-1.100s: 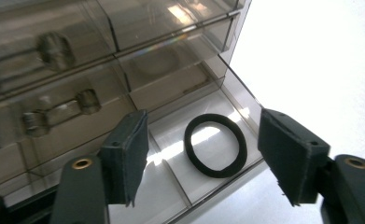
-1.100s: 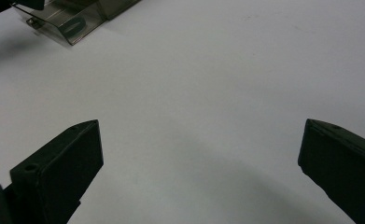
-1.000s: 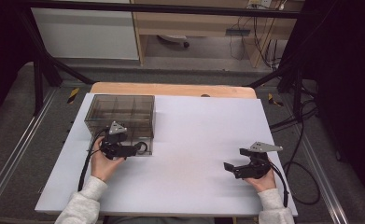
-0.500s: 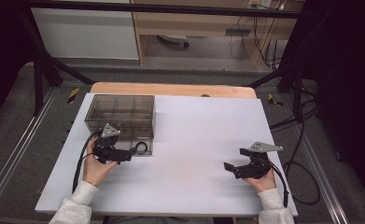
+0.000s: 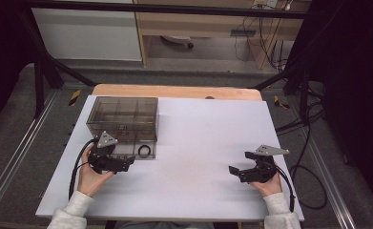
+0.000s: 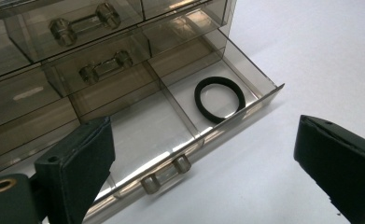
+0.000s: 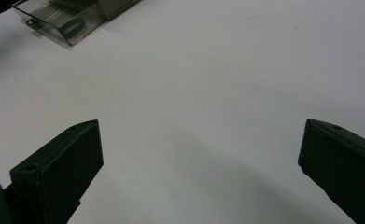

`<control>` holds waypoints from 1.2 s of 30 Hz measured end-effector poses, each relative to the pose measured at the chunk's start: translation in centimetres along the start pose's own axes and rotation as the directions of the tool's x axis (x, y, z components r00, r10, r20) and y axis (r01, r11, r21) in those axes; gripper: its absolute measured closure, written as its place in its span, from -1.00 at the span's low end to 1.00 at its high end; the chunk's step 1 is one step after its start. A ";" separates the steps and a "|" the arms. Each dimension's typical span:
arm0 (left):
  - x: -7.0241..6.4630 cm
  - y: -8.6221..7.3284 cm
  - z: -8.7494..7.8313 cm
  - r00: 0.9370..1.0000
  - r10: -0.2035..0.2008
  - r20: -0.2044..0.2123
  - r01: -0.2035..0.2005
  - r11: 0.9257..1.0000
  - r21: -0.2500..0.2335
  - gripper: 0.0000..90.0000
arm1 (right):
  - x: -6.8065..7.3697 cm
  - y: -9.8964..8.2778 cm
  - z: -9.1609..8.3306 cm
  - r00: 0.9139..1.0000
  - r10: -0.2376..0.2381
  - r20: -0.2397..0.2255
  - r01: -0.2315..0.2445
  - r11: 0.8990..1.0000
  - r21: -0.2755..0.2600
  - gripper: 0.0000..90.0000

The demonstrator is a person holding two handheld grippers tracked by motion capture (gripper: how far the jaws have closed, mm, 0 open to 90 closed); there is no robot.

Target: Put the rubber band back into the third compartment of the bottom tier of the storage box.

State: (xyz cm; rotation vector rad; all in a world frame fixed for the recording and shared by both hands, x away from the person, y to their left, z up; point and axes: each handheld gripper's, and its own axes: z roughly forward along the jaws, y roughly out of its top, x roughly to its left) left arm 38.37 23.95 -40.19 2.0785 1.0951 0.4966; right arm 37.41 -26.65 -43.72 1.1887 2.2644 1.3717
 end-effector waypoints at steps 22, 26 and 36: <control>0.2 -2.1 -0.7 1.000 0.003 0.002 -0.003 1.000 0.005 -0.87 | 0.0 0.0 0.0 1.000 0.002 0.000 -0.002 1.000 0.001 -0.99; 0.4 -2.6 -0.8 1.000 -0.001 -0.003 0.001 1.000 0.012 -0.87 | 0.0 0.0 -0.1 1.000 0.003 0.000 -0.003 1.000 0.001 -0.99; 0.4 -3.3 -0.9 1.000 0.002 0.002 -0.002 1.000 0.014 -0.87 | 0.0 0.0 -0.1 1.000 0.002 0.001 -0.002 1.000 -0.002 -0.99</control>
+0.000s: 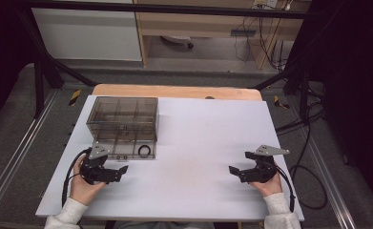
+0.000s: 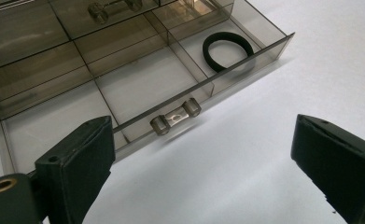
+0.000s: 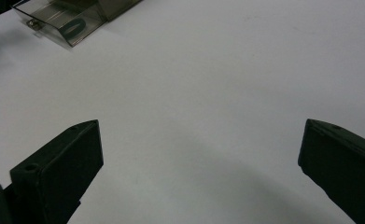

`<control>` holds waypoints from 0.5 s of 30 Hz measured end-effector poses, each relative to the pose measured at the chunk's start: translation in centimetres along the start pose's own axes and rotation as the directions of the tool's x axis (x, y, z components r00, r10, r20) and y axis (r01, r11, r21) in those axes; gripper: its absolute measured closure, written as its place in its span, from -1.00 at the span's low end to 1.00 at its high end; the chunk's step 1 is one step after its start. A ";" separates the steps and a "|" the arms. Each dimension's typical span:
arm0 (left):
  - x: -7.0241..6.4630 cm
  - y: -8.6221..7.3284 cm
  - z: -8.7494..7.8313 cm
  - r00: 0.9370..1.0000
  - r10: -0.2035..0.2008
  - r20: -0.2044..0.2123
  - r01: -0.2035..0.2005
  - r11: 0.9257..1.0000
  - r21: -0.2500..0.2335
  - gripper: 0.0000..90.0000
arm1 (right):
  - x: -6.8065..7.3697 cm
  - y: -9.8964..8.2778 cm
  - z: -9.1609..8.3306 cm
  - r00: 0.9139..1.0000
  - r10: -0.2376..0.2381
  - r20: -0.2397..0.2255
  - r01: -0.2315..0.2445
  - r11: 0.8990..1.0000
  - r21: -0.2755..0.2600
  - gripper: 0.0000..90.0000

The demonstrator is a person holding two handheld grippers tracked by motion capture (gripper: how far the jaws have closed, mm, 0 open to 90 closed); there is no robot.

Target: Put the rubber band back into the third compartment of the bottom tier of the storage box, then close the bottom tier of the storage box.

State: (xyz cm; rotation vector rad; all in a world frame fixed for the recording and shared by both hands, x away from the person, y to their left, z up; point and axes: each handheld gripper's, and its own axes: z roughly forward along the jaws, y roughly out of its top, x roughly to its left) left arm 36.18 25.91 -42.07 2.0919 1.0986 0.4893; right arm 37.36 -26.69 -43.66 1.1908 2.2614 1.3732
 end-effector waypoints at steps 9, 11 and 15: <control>0.0 -0.4 0.1 1.000 0.000 0.014 0.000 1.000 0.007 -0.80 | 0.1 0.0 0.0 1.000 0.000 0.000 0.000 1.000 0.002 -0.99; 0.0 -0.5 0.2 1.000 -0.005 0.015 0.005 1.000 0.010 -0.78 | 0.1 0.0 0.0 1.000 0.003 0.000 -0.003 1.000 0.005 -0.99; 0.1 -0.6 0.2 1.000 -0.004 0.020 0.003 1.000 0.014 -0.72 | 0.0 0.0 0.0 1.000 0.002 -0.001 -0.002 1.000 0.004 -0.99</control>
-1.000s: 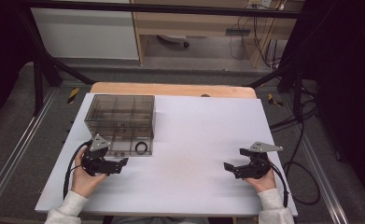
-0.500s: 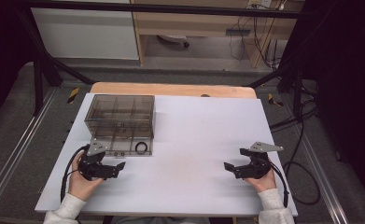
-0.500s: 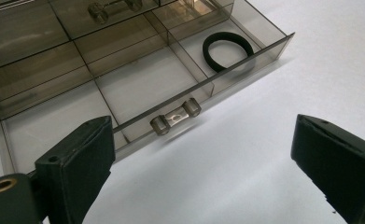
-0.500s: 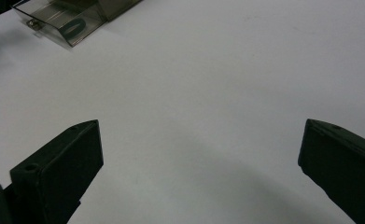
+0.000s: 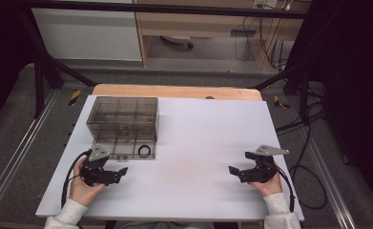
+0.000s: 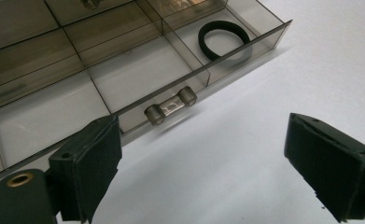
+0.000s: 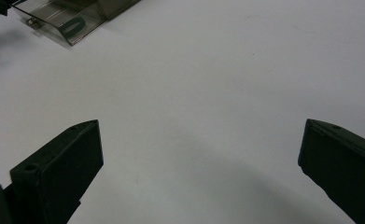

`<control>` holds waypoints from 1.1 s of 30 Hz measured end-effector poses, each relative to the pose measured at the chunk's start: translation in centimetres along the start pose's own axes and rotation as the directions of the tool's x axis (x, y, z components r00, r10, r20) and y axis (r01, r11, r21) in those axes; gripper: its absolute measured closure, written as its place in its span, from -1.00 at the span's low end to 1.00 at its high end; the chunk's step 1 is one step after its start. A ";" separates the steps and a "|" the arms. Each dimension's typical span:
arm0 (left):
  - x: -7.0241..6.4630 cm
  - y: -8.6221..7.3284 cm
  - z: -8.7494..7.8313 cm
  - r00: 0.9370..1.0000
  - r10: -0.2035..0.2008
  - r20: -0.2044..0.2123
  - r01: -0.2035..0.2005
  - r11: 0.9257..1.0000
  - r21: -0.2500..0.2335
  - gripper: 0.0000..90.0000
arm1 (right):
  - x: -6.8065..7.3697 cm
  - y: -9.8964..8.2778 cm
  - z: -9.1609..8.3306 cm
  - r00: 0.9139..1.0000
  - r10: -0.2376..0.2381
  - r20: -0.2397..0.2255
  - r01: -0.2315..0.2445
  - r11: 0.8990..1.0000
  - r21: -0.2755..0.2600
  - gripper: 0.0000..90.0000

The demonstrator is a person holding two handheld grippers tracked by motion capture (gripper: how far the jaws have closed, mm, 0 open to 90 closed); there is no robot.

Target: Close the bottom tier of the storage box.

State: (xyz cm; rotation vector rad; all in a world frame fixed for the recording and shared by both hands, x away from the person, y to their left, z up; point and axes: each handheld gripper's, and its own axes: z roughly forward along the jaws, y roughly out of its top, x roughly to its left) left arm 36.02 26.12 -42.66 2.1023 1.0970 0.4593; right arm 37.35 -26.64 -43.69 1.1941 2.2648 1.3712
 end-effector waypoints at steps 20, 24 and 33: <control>0.2 -0.3 0.1 1.000 -0.012 -0.013 0.013 1.000 0.013 -0.38 | 0.0 0.0 0.1 1.000 -0.007 -0.003 0.007 1.000 0.005 -0.99; 0.3 -0.4 0.1 1.000 -0.013 -0.020 0.013 1.000 0.016 -0.26 | 0.0 0.0 0.1 1.000 -0.011 0.000 0.011 1.000 0.000 -0.99; 0.4 -0.6 0.5 1.000 -0.005 -0.023 0.006 0.999 0.033 0.12 | 0.0 -0.1 0.1 1.000 -0.008 0.003 0.008 1.000 0.005 -0.99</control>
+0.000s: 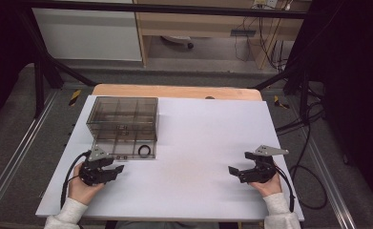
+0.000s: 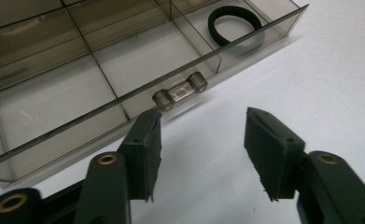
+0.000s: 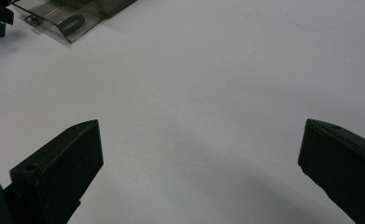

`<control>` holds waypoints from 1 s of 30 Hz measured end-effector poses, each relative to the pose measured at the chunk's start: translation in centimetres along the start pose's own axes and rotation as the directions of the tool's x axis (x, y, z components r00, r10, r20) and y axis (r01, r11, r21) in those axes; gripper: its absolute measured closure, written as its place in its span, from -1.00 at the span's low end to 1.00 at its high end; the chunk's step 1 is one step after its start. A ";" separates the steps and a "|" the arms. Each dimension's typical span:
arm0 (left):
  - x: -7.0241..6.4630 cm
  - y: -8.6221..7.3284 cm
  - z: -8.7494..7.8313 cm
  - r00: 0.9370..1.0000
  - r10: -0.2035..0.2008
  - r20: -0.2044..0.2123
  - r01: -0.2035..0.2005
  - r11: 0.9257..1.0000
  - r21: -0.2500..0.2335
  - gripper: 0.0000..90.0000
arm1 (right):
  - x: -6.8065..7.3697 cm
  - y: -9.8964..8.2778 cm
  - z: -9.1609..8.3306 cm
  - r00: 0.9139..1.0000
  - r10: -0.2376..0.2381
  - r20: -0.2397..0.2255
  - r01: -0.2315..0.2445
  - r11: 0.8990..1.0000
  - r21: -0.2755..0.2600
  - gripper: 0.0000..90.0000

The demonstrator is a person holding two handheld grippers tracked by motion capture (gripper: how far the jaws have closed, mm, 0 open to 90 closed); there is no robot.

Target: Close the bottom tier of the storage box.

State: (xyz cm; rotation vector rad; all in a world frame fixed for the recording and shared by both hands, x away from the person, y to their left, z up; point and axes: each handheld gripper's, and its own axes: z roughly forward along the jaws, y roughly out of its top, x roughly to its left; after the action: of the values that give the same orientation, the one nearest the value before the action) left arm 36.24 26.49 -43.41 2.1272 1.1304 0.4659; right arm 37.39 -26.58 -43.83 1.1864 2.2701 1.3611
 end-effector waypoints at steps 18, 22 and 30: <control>0.5 -0.1 0.7 1.000 -0.013 -0.001 0.013 1.000 0.011 0.64 | 0.0 0.0 0.1 1.000 0.002 0.000 -0.002 1.000 0.005 -0.99; 0.6 0.0 0.9 1.000 -0.019 0.002 0.019 1.000 0.010 0.74 | -0.1 0.0 0.0 1.000 0.002 -0.001 -0.002 1.000 0.002 -0.99; 0.7 0.1 1.2 1.000 -0.024 0.011 0.024 1.000 0.019 0.95 | 0.0 0.0 0.1 1.000 0.004 0.002 -0.004 1.000 0.007 -0.99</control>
State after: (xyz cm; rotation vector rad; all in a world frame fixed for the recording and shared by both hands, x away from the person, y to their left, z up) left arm 37.39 26.52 -44.22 2.1272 1.1571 0.4337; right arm 37.41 -26.53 -43.88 1.1948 2.2742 1.3535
